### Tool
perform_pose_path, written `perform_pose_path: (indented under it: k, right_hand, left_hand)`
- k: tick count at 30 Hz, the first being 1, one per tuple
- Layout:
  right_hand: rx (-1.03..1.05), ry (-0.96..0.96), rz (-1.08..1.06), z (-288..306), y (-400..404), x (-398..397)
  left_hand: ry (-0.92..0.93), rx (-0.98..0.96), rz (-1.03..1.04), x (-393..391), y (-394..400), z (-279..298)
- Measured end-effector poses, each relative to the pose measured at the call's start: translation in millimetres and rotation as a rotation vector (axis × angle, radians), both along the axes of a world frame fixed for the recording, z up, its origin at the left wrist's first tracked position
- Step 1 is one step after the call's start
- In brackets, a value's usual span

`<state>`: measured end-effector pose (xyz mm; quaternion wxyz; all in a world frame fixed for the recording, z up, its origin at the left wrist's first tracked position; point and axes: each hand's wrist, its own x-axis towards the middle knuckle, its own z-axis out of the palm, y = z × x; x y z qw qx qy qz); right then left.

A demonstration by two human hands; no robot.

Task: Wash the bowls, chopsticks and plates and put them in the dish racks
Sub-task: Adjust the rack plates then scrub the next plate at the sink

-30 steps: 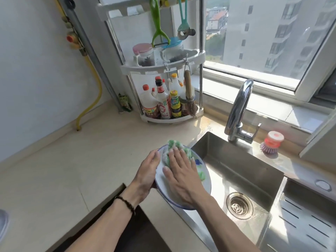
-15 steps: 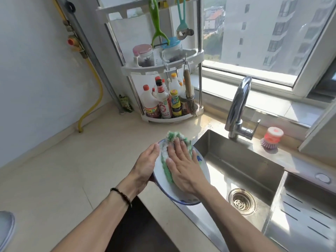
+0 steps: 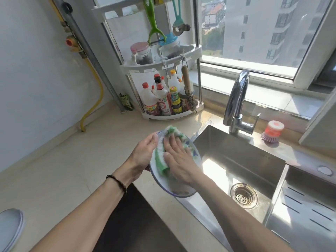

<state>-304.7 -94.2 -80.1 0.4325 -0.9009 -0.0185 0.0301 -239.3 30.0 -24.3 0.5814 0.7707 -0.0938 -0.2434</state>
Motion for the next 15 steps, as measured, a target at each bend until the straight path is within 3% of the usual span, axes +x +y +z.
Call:
perform_pose_path:
  k: [2,6,10,15]
  right_hand:
    - [0.025,0.013,-0.069,7,6,5]
    - [0.051,-0.043,0.177,8,9,-8]
    - [0.091,0.029,-0.015,12,-1,14]
    - [0.268,0.077,0.254,19,-7,-11]
  left_hand:
    - [-0.017,0.007,0.000,0,-3,4]
    - [-0.029,-0.010,0.034,7,-2,8]
    - [-0.101,0.035,0.022,4,-12,7]
    - [-0.142,0.038,0.165,18,-11,3]
